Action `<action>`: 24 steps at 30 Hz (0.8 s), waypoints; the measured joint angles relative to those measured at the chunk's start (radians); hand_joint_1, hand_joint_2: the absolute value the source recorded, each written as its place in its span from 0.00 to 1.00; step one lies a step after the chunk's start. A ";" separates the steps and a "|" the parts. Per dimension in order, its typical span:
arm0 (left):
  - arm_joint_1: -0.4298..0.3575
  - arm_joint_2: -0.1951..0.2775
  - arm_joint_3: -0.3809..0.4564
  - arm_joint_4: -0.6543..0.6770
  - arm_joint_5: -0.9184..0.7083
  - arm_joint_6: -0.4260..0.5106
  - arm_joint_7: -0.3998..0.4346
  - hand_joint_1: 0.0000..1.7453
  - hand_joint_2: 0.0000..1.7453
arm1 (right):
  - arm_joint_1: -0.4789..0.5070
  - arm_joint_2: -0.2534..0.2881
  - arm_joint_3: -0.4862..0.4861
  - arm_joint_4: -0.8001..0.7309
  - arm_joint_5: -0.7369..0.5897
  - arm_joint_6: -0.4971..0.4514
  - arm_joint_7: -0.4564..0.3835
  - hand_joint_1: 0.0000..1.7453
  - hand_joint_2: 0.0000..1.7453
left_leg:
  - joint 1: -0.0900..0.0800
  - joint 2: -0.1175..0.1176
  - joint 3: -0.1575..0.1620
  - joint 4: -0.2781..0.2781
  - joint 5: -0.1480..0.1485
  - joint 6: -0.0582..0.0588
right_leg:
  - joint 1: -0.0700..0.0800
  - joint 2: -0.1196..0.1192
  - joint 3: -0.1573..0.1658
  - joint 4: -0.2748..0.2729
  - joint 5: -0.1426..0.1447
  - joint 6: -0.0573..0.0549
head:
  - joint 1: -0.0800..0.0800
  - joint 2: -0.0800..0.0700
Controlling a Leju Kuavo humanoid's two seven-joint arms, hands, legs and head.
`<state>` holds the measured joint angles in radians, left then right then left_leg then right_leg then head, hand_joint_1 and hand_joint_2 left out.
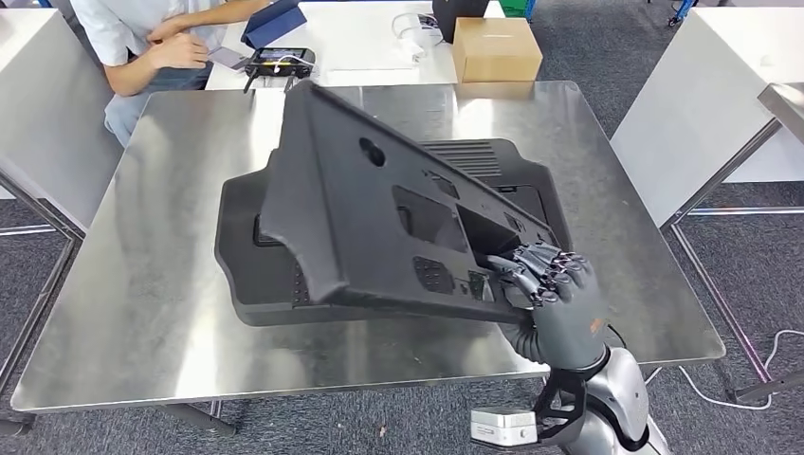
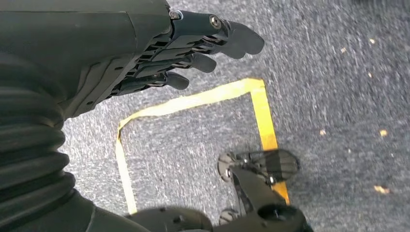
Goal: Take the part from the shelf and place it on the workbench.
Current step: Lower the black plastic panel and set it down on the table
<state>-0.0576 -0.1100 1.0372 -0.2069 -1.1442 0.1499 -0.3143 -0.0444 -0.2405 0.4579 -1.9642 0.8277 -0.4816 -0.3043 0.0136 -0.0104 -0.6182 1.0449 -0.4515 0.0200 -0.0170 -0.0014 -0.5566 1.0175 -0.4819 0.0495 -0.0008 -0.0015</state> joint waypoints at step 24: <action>-0.004 -0.002 -0.003 0.000 -0.048 -0.013 0.001 0.00 1.00 | -0.210 0.000 0.062 0.260 0.362 -0.031 0.137 1.00 1.00 | 0.007 0.006 -0.063 0.125 -0.033 -0.035 | -0.005 0.003 -0.012 -0.014 0.035 -0.027 | -0.004 0.000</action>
<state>-0.0612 -0.1120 1.0339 -0.2069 -1.1922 0.1373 -0.3131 -0.2544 -0.2401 0.5199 -1.7042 1.1897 -0.5124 -0.1673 0.0203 -0.0039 -0.6814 1.1697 -0.4843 -0.0145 -0.0224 0.0019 -0.5683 1.0039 -0.4467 0.0221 -0.0051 -0.0015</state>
